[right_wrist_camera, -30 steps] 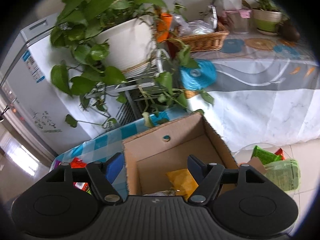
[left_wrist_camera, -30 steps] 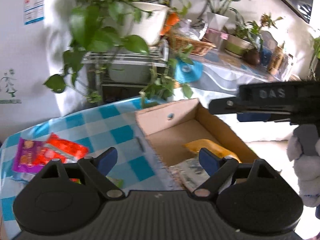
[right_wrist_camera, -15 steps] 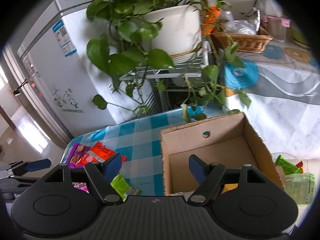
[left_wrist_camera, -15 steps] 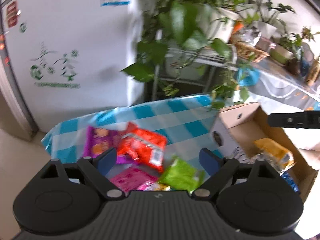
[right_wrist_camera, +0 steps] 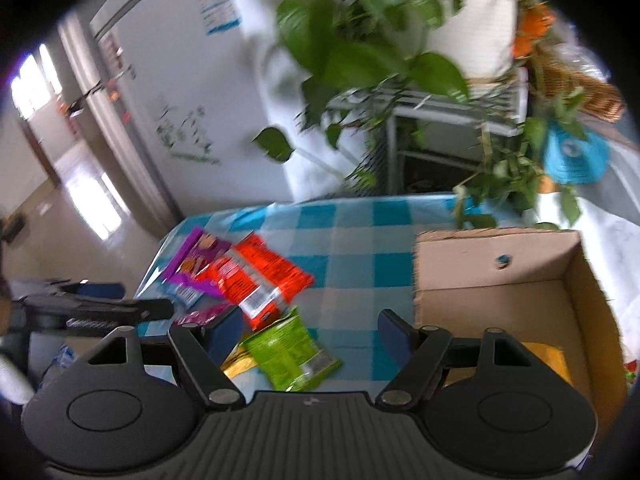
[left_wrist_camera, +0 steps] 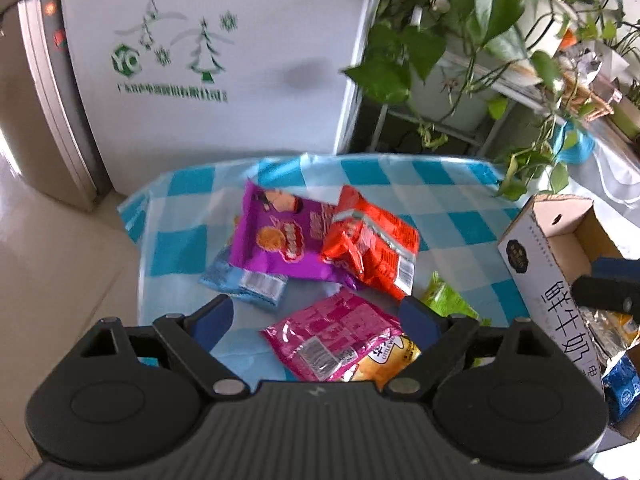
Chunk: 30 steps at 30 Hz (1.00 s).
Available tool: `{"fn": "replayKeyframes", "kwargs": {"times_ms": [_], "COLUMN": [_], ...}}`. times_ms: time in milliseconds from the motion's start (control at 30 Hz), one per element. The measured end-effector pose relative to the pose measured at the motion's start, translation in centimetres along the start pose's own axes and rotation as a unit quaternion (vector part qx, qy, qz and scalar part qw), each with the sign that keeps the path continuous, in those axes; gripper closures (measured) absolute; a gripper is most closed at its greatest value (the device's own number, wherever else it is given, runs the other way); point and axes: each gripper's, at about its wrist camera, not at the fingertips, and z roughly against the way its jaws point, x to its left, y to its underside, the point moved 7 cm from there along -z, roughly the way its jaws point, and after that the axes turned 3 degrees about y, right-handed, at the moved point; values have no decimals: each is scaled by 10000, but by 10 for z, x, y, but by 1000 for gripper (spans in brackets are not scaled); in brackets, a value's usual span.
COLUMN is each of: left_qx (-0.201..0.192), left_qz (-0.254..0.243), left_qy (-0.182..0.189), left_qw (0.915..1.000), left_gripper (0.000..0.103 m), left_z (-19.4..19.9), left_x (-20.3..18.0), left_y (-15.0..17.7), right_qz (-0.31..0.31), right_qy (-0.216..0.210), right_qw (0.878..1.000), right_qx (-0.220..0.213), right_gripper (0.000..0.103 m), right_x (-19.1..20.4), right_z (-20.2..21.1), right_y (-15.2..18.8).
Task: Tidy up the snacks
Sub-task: 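Move both tools back from the box to the snack pile, then lower the right tool onto the green packet while the left lowers onto the pink packet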
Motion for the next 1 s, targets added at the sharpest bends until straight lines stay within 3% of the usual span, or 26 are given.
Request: {"fn": "replayKeyframes", "kwargs": {"times_ms": [433, 600, 1000], "left_qx": [565, 693, 812], "left_qz": [858, 800, 716], "left_qy": [105, -120, -236], "left_qw": [9947, 9943, 9938], "left_gripper": [13, 13, 12], "left_z": [-57, -66, -56], "left_x": [3, 4, 31], "left_y": [6, 12, 24], "right_qz": [657, 876, 966], "right_qy": [-18, 129, 346], "right_qw": [9949, 9909, 9875], "right_qx": [770, 1011, 1196], "right_gripper": [23, 23, 17], "right_x": [32, 35, 35], "right_z": [-52, -78, -120], "right_y": [27, 36, 43]}}
